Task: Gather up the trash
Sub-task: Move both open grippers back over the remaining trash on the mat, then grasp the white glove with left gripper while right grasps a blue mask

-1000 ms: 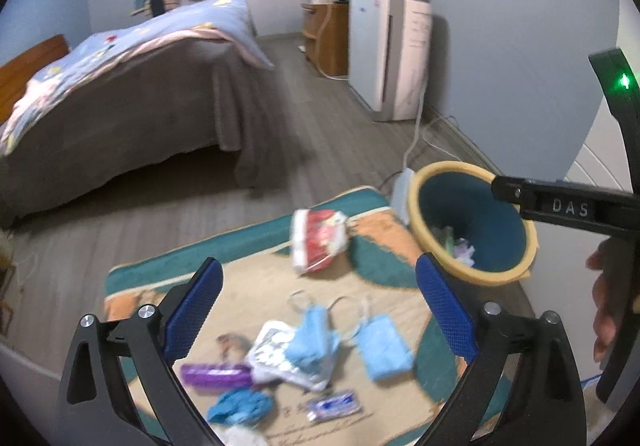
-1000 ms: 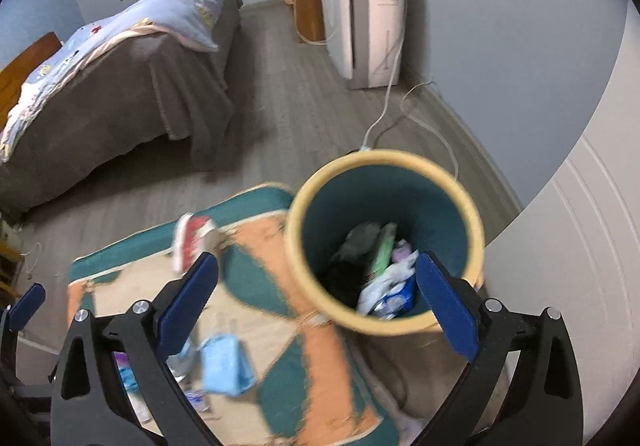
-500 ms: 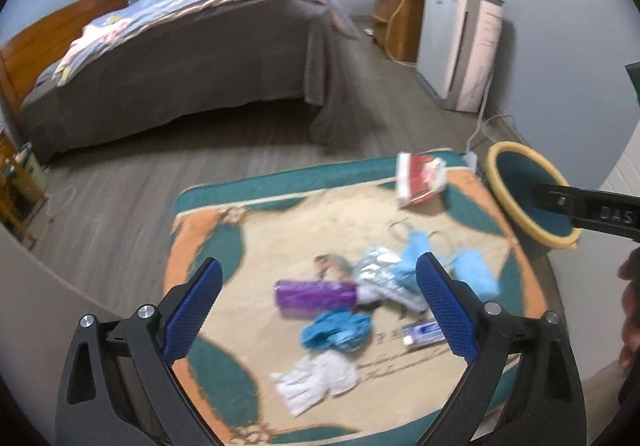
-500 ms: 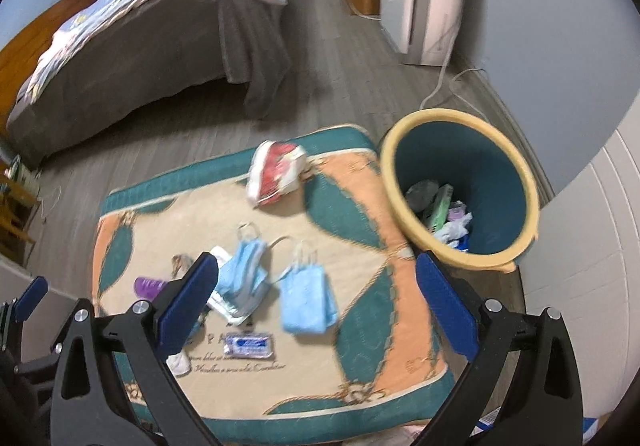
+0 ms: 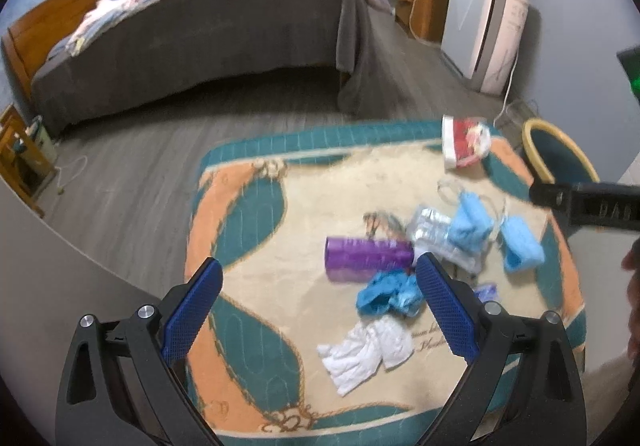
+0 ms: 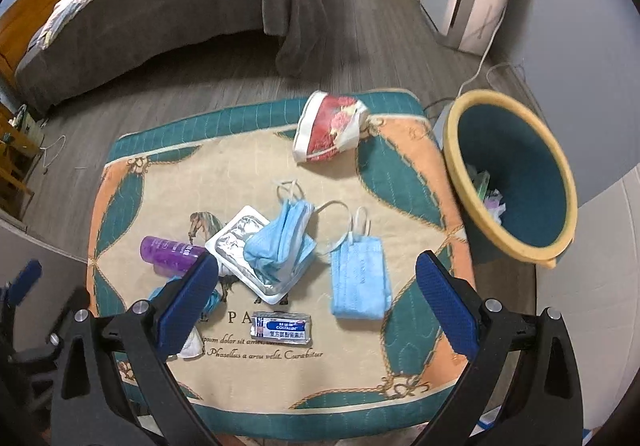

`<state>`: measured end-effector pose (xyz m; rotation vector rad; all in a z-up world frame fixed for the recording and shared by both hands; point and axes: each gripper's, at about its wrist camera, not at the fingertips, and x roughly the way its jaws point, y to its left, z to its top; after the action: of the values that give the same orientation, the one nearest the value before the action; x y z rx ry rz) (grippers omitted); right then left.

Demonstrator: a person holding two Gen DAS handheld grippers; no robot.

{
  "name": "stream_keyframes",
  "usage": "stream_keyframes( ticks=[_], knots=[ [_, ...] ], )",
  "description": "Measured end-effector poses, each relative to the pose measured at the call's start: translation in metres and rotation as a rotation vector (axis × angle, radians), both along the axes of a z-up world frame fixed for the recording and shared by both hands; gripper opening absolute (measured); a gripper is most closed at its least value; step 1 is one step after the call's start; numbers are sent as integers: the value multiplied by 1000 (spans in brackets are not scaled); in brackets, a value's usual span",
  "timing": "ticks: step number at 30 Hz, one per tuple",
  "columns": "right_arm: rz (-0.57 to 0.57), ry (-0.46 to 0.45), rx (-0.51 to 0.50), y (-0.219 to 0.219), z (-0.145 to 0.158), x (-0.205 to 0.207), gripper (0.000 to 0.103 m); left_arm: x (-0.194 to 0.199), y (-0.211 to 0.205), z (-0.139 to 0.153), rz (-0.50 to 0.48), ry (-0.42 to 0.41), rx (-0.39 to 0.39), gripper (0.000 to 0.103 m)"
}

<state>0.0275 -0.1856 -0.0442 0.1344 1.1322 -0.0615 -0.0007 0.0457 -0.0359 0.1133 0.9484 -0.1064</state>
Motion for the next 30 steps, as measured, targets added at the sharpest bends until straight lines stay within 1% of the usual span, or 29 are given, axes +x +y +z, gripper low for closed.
stream_keyframes(
  ticks=[6, 10, 15, 17, 18, 20, 21, 22, 24, 25, 27, 29, 30],
  knots=[
    [-13, 30, 19, 3, -9, 4, 97, 1, -3, -42, -8, 137, 9, 96],
    [-16, 37, 6, 3, -12, 6, 97, 2, -12, -61, -29, 192, 29, 96],
    [-26, 65, -11, -3, -21, 8, 97, 3, -23, -80, -49, 253, 14, 96],
    [-36, 70, -14, -6, -24, 9, 97, 2, -29, -90, -72, 297, 30, 93],
    [-42, 72, -13, -8, -25, 10, 97, 1, -32, -95, -87, 320, 42, 90],
    [-51, 75, -7, -10, -26, 11, 97, 1, -36, -103, -118, 354, 54, 66],
    [-54, 78, -3, -11, -27, 12, 97, 1, -38, -106, -130, 375, 53, 62],
    [-57, 80, 0, -11, -28, 12, 97, 0, -39, -109, -136, 388, 49, 55],
    [-59, 85, 5, -11, -30, 14, 97, -1, -41, -108, -161, 390, 36, 38],
    [-56, 86, 5, -10, -31, 14, 97, -2, -43, -106, -178, 392, 35, 20],
    [-48, 83, 1, -9, -31, 16, 97, -4, -43, -99, -186, 392, 29, 18],
    [-40, 78, 4, -8, -32, 17, 97, -7, -44, -84, -202, 358, 53, 17],
    [-36, 77, 7, -7, -32, 19, 97, -9, -44, -72, -219, 327, 72, 17]
  ],
)
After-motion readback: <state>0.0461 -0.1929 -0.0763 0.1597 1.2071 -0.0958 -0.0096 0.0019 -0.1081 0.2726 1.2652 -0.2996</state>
